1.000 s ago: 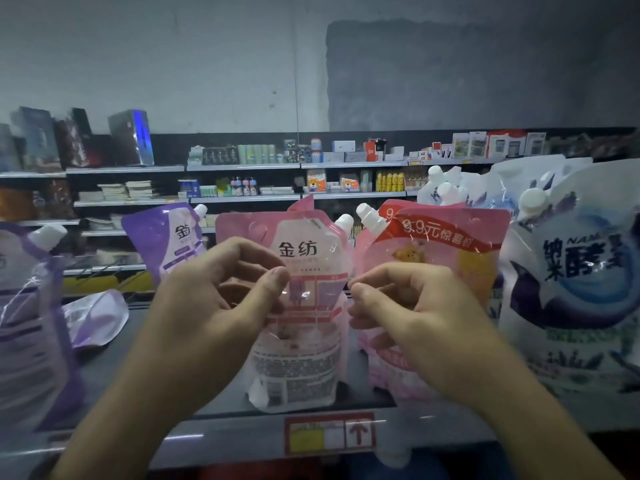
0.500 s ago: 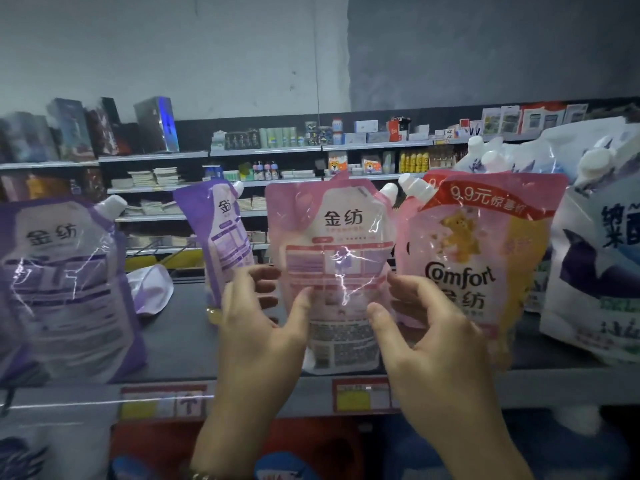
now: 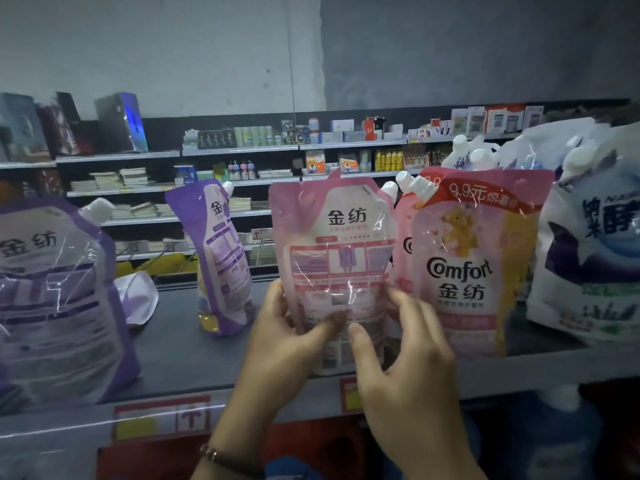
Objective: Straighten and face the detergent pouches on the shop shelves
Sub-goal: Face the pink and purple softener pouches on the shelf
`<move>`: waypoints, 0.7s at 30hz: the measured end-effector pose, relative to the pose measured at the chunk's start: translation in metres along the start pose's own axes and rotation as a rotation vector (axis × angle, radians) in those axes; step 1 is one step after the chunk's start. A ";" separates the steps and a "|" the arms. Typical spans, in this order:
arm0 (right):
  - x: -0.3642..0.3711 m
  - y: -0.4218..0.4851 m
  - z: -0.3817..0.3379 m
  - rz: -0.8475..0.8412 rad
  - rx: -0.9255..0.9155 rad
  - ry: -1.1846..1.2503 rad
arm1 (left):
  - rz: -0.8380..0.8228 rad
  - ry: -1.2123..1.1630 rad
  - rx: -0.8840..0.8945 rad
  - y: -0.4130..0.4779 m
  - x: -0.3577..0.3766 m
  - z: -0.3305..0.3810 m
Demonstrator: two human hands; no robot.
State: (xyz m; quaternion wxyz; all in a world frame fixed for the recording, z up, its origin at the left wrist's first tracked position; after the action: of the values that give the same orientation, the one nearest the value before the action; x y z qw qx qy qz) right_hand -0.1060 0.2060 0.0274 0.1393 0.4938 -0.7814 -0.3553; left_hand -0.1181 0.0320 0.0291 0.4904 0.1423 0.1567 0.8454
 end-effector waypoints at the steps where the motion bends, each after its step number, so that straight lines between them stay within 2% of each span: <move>1: 0.000 -0.001 -0.001 0.002 0.001 -0.003 | -0.026 -0.008 0.000 0.001 0.001 0.001; 5: 0.002 -0.006 -0.002 0.016 0.004 -0.021 | -0.108 -0.029 -0.035 0.008 0.004 0.003; 15: 0.017 -0.016 -0.002 -0.017 -0.040 -0.097 | -0.130 -0.114 -0.064 0.012 0.005 -0.009; 21: 0.018 -0.012 -0.004 -0.041 0.020 -0.053 | -0.108 -0.157 -0.065 0.011 0.006 -0.009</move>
State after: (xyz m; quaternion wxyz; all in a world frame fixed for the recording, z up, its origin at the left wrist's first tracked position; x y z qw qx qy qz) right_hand -0.1044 0.1856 0.0198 0.1062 0.5013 -0.7782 -0.3631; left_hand -0.1332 0.0307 0.0261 0.5505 0.1835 0.0975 0.8085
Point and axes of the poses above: each hand's wrist, its own y-axis towards the middle knuckle, its own x-axis out of the palm, z = x × y, the point moved 7 cm from there along y, towards the middle knuckle, and after that the axes turned 13 degrees about z, right-handed, at the moved point
